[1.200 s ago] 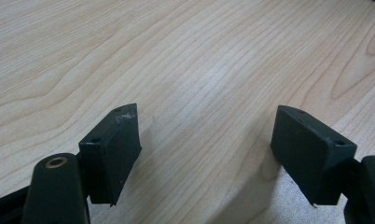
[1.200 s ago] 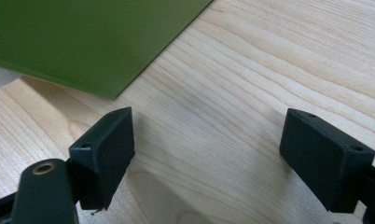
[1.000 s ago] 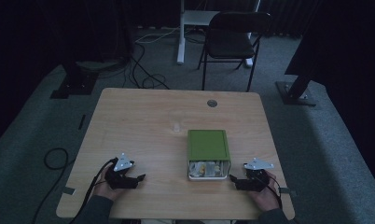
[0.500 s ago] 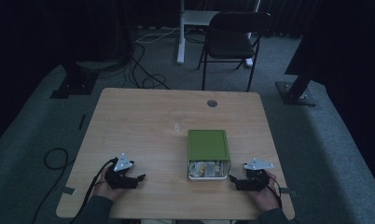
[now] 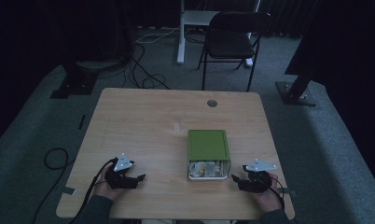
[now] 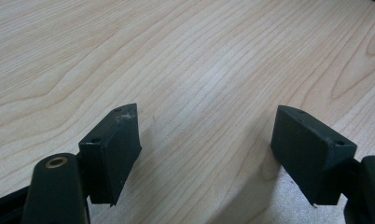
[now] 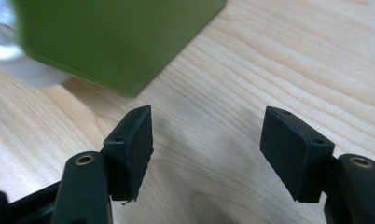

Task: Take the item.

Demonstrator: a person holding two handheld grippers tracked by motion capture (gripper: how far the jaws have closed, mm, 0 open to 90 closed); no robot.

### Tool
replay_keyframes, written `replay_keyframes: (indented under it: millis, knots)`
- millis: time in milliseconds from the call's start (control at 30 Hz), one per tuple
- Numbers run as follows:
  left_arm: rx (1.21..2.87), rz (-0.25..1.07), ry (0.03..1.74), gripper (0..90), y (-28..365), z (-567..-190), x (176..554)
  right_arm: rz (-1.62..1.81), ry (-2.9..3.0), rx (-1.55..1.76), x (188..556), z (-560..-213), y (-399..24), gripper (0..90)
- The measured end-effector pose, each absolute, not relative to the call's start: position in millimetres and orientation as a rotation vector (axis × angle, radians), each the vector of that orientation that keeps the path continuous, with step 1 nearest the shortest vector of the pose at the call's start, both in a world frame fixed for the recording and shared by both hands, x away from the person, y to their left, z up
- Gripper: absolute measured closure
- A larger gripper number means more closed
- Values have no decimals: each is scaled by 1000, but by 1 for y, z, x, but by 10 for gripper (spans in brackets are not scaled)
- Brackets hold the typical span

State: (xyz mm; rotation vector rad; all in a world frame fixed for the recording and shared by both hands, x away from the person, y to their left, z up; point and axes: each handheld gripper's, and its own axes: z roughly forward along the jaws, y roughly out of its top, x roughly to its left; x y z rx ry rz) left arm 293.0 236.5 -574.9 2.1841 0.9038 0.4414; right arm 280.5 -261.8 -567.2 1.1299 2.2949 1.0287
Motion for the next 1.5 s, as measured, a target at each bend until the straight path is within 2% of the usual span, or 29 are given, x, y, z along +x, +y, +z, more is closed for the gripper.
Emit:
replay_keyframes:
  millis: [367, 867, 1200, 1267, 1400, 1500]
  knots:
    - [2184, 442, 904, 248, 236, -575, 293, 1081, 2312, 1074, 265, -554, -253, 414]
    - [2184, 441, 904, 248, 236, -575, 293, 1106, 2339, 958, 248, -535, -243, 714]
    - [2184, 441, 904, 248, 236, -575, 293, 1132, 2328, 930, 242, -528, -241, 839]
    - [2184, 442, 904, 248, 236, -575, 293, 1147, 2334, 917, 240, -527, -240, 894]
    - [2184, 441, 904, 248, 236, -575, 293, 1162, 2342, 906, 238, -526, -237, 899]
    - [2185, 442, 904, 248, 237, -575, 293, 1217, 2345, 896, 239, -524, -232, 816]
